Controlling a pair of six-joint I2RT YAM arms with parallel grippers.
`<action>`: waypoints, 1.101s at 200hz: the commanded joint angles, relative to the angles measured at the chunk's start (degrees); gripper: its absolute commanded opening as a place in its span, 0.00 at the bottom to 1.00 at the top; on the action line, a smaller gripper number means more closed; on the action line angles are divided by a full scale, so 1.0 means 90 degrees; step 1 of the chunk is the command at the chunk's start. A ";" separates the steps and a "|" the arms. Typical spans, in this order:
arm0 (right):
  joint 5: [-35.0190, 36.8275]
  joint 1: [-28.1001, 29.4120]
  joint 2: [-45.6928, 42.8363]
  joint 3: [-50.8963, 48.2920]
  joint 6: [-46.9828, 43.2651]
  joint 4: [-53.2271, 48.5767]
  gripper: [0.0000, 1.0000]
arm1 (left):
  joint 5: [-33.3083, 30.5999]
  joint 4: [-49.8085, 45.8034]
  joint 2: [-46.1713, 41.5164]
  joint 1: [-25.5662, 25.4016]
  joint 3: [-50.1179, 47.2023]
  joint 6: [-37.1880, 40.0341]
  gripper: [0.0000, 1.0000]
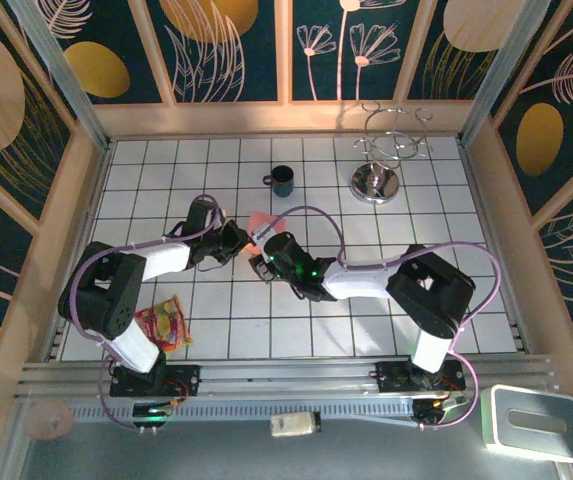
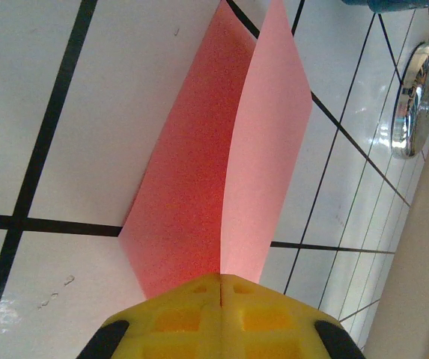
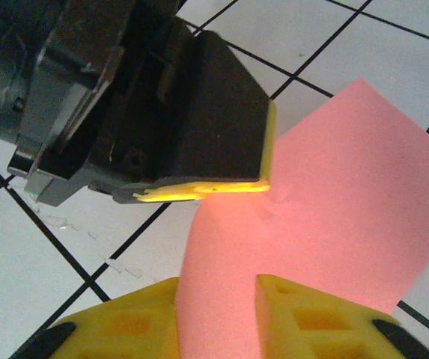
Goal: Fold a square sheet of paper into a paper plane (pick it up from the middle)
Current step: Third fold the triangle at the center of the table.
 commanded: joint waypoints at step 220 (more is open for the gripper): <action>-0.3985 -0.0889 -0.0087 -0.1145 0.1351 0.1367 0.04 | -0.0104 -0.0415 0.0537 -0.0179 0.0972 0.1117 0.28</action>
